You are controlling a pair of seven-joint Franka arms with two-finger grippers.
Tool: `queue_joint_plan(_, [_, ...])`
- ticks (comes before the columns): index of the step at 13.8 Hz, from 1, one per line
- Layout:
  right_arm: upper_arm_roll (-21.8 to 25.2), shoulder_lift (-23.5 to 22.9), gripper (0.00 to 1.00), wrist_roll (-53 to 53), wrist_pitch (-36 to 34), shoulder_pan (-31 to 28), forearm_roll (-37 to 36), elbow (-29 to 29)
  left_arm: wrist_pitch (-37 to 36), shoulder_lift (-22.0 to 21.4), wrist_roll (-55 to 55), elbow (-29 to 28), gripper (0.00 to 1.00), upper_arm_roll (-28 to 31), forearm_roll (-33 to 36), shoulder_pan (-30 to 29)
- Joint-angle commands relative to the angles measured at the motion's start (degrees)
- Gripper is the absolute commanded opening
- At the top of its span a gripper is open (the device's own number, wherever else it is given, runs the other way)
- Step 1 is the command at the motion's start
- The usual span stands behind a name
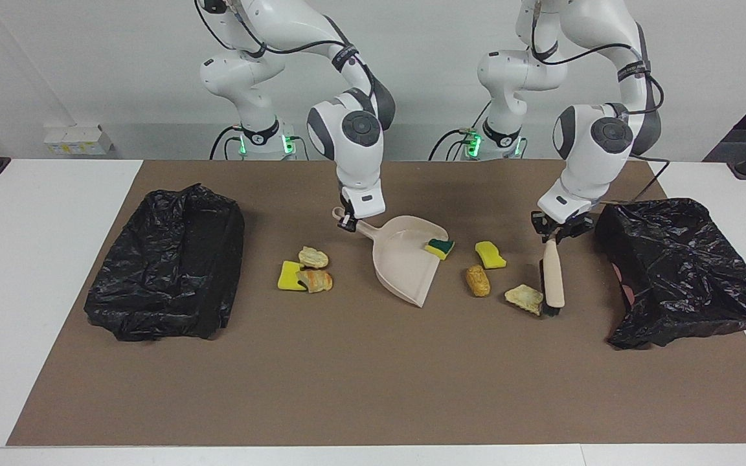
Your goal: Sweep and dump trash in bin
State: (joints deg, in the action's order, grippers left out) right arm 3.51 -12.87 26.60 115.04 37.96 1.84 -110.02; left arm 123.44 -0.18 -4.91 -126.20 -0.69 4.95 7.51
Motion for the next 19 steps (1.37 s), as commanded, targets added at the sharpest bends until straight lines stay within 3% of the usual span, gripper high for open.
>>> queue_joint_plan(1, [-0.2, 0.2, 0.0, -5.1, 1.8, 0.5, -0.6, -0.7, -0.1, -1.1, 2.2, -1.9, 0.0, 0.2, 0.1, 3.8])
queue_joint_plan(6, [-0.2, 0.0, 0.0, -5.4, 2.6, 1.7, -0.7, -1.0, 0.5, -1.9, 7.1, -5.7, 0.0, -0.1, -0.6, 12.9])
queue_joint_plan(10, [-0.2, 0.1, 0.0, -5.4, 2.2, 1.6, -0.7, -1.0, 0.1, -3.8, 7.7, -6.8, 0.0, -0.3, -5.4, 24.3])
queue_joint_plan(13, [-0.2, 0.1, 0.0, -5.4, 2.1, 1.6, -0.7, -1.0, 1.2, -3.9, 8.2, -5.7, 0.0, -0.3, -11.3, 29.3])
queue_joint_plan(16, [-0.2, 0.1, 0.0, -5.4, 2.1, 1.5, -0.7, -1.0, -0.1, -4.7, 8.1, -4.1, 0.0, 0.4, -11.4, 28.7])
queue_joint_plan(19, [-0.2, 0.0, 0.0, -5.4, 2.1, 1.4, -0.7, -1.0, -6.5, -6.6, 8.1, 0.1, 0.0, 0.4, -11.4, 23.4])
